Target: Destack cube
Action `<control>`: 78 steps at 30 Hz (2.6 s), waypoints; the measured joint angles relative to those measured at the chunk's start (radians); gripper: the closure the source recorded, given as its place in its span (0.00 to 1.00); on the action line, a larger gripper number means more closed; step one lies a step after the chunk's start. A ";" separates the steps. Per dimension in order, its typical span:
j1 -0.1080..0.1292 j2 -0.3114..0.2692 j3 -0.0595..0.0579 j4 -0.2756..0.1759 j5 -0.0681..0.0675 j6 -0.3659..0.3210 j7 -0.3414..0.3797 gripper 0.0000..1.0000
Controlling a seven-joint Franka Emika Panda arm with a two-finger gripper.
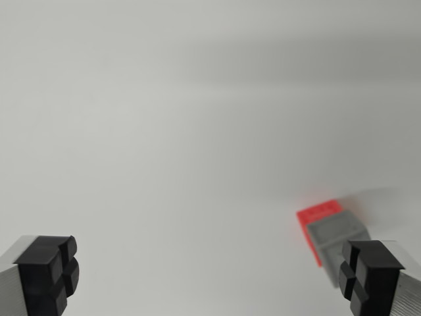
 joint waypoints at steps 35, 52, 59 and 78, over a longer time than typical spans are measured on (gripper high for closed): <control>-0.012 -0.022 -0.010 -0.076 0.000 0.045 -0.067 0.00; -0.036 -0.056 -0.030 -0.201 0.000 0.128 -0.190 0.00; -0.048 -0.069 -0.040 -0.255 0.000 0.166 -0.248 0.00; -0.090 -0.086 -0.078 -0.417 0.000 0.299 -0.453 0.00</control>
